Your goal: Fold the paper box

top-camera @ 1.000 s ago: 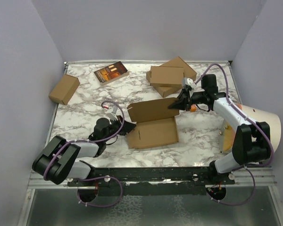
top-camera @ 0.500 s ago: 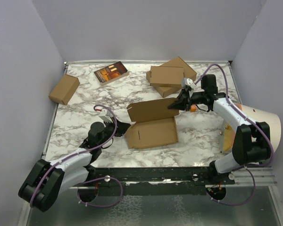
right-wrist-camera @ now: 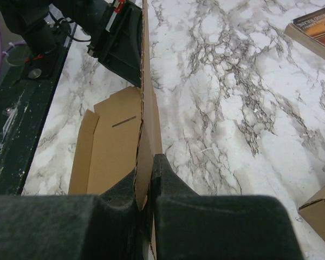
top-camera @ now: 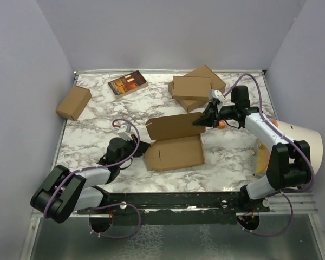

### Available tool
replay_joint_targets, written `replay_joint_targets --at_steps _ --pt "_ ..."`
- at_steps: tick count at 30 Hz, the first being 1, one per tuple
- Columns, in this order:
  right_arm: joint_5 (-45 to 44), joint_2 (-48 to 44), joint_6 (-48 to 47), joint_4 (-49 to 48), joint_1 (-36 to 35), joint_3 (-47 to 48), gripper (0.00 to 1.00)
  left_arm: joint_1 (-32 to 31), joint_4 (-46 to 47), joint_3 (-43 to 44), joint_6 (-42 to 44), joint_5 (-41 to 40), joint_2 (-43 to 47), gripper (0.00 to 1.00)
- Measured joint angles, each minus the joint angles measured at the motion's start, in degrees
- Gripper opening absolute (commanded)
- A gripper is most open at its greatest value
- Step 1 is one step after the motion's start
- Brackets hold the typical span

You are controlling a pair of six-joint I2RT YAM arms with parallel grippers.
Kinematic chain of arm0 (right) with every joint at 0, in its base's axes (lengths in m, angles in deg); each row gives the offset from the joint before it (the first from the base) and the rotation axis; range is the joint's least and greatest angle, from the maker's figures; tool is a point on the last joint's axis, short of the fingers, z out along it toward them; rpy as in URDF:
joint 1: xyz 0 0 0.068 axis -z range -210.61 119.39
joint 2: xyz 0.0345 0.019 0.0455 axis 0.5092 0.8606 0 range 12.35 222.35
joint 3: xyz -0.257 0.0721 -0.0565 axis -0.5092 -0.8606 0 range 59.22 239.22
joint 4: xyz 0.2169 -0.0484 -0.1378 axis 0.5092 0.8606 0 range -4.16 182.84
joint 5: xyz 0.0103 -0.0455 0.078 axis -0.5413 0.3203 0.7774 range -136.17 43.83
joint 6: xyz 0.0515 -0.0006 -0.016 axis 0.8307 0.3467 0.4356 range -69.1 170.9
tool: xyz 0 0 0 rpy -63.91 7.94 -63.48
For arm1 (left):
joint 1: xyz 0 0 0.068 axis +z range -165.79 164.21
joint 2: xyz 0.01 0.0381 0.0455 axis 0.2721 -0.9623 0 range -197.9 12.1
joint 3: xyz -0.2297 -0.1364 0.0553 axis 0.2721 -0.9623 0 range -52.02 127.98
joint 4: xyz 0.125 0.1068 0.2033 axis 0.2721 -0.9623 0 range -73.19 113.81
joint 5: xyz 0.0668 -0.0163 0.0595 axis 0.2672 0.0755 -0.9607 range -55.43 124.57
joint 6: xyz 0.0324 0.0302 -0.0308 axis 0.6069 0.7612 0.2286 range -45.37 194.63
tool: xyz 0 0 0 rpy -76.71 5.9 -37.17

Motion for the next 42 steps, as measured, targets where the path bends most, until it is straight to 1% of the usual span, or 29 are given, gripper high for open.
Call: replay_joint_targets --at_steps 7,17,23,34,42 --pt "0.0 0.0 0.4 -0.6 0.0 -0.5 0.01 -0.4 5.4 0.1 -2.1 0.6 -3.3 0.0" --pt "0.0 0.0 1.1 -1.2 0.0 -0.6 0.01 -3.8 14.0 0.1 -7.0 0.3 -9.3 0.0" --pt "0.0 0.0 1.2 -1.4 0.0 -0.7 0.01 -5.6 18.0 -0.9 -10.0 -2.8 -11.1 0.0" --pt "0.0 0.0 1.5 -1.6 0.0 -0.8 0.01 -9.3 22.8 -1.2 -12.8 -9.8 -13.9 0.0" --pt "0.0 0.0 1.5 -1.7 0.0 -0.9 0.01 -9.9 25.1 -1.6 -13.4 -11.5 -15.4 0.0"
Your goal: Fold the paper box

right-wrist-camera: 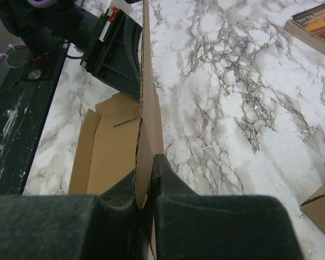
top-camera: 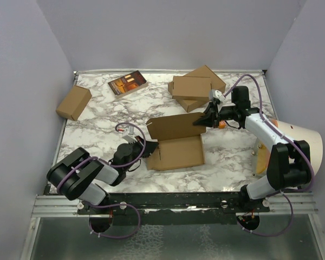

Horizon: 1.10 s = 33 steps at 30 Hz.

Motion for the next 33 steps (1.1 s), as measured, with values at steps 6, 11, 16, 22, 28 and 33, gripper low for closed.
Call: replay_joint_targets --at_steps 6,11,16,22,28,33 --pt "0.0 0.0 0.4 -0.2 0.0 0.0 0.01 -0.3 3.2 0.0 -1.2 -0.3 -2.9 0.0" --pt "0.0 0.0 0.8 -0.8 0.0 -0.4 0.01 -0.9 5.9 0.0 -2.1 -0.4 -5.2 0.0" --pt "0.0 0.0 1.1 -1.2 0.0 -0.6 0.01 -1.4 7.9 0.5 -3.0 -0.4 -7.1 0.0" --pt "0.0 0.0 1.1 -1.4 0.0 -0.6 0.01 -1.7 10.7 1.0 -3.8 -0.8 -10.0 0.0" --pt "0.0 0.0 1.1 -1.6 0.1 -0.7 0.01 -1.7 13.6 2.0 -4.4 -0.9 -13.2 0.0" --pt "-0.8 0.0 1.5 -1.6 0.3 -0.7 0.01 -1.7 14.9 2.0 -4.6 -0.9 -14.6 0.03"
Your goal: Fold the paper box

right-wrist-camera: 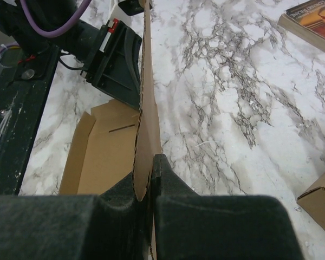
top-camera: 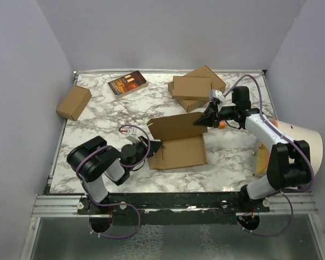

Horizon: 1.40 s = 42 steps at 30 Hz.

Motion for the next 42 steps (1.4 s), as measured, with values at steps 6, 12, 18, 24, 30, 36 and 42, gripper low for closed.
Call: replay_joint_targets --at_steps 6,12,18,24,30,36,42 --pt "-1.1 0.0 1.1 -0.2 0.7 0.0 0.01 0.0 -0.7 -2.8 0.8 0.0 3.4 0.1" --pt "-1.6 -0.5 1.6 -0.7 2.2 0.0 0.01 0.0 -5.7 -3.5 2.8 0.1 11.3 0.16" --pt "-1.6 -0.9 1.7 -1.1 2.7 0.0 0.01 0.0 -19.7 -4.7 6.1 0.1 23.8 0.23" --pt "-1.6 -1.0 1.7 -1.3 2.8 0.0 0.01 0.0 -43.3 -4.5 11.5 0.6 46.2 0.46" --pt "-1.6 -1.9 1.7 -1.3 2.8 0.0 0.01 -0.1 -62.0 -4.4 9.4 4.9 63.0 0.37" --pt "-1.6 -2.1 2.0 -1.3 3.0 0.0 0.01 -1.0 -68.6 -5.7 1.3 8.5 63.2 0.04" --pt "-1.6 -2.1 2.0 -1.4 3.0 0.0 0.01 -3.5 -67.8 -6.0 -1.4 9.4 55.3 0.03"
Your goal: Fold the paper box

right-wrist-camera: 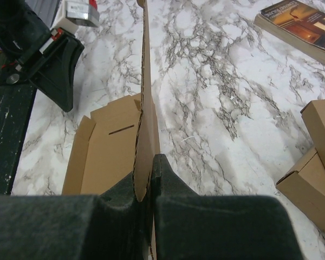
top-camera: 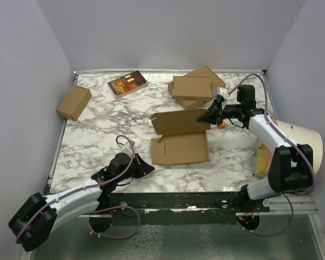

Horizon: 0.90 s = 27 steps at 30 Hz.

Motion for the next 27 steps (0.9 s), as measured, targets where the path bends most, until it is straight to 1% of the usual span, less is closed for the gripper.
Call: replay_joint_targets --at_steps 4,11,17,20,27 --pt "0.0 0.0 0.0 0.0 0.0 0.0 0.01 -1.1 2.5 -0.5 -0.6 0.0 -6.5 0.03" --pt "0.0 0.0 0.1 0.0 0.0 -0.1 0.01 -1.4 11.1 -0.5 -0.2 -1.0 -15.6 0.03" --pt "0.1 0.0 0.1 0.0 0.0 -0.1 0.01 -1.4 17.9 1.8 0.9 -1.4 -22.7 0.03" --pt "0.1 0.0 0.1 0.0 0.0 -0.2 0.01 -1.4 20.7 2.7 1.4 -1.8 -24.9 0.03" --pt "0.4 0.0 0.1 0.0 0.0 -0.2 0.01 -1.4 23.7 6.0 3.5 -2.0 -28.7 0.03"
